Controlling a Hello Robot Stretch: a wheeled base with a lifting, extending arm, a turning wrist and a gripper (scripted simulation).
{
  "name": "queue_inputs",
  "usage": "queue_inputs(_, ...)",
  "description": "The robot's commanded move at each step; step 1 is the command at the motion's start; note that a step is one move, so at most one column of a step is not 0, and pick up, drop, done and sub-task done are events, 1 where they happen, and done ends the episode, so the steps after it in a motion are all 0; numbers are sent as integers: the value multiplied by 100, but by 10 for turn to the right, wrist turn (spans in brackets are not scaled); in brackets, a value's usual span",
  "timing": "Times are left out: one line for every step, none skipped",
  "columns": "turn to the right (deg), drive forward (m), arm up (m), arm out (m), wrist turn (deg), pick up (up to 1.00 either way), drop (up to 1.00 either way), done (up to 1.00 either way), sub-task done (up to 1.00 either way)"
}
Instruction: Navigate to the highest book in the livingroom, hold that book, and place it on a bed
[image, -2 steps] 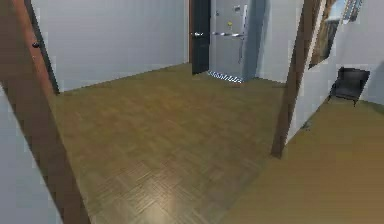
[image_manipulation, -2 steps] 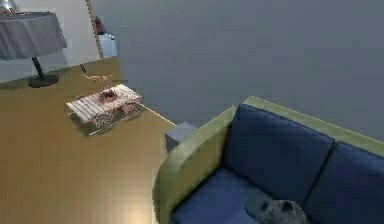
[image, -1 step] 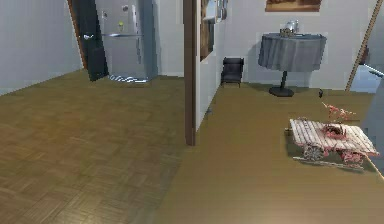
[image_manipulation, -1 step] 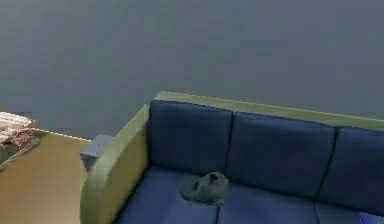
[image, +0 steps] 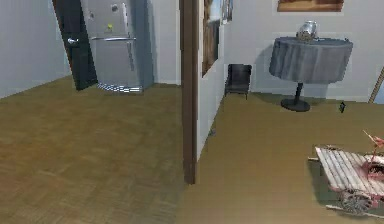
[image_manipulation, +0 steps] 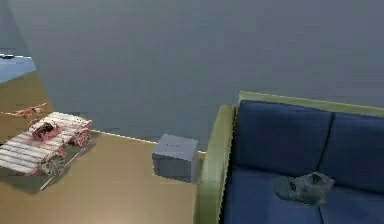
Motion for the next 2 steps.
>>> queue_inputs(210, 0, 0, 0, 0, 0, 0, 0, 0)
queue_inputs(0, 100, 0, 0, 0, 0, 0, 0, 0)
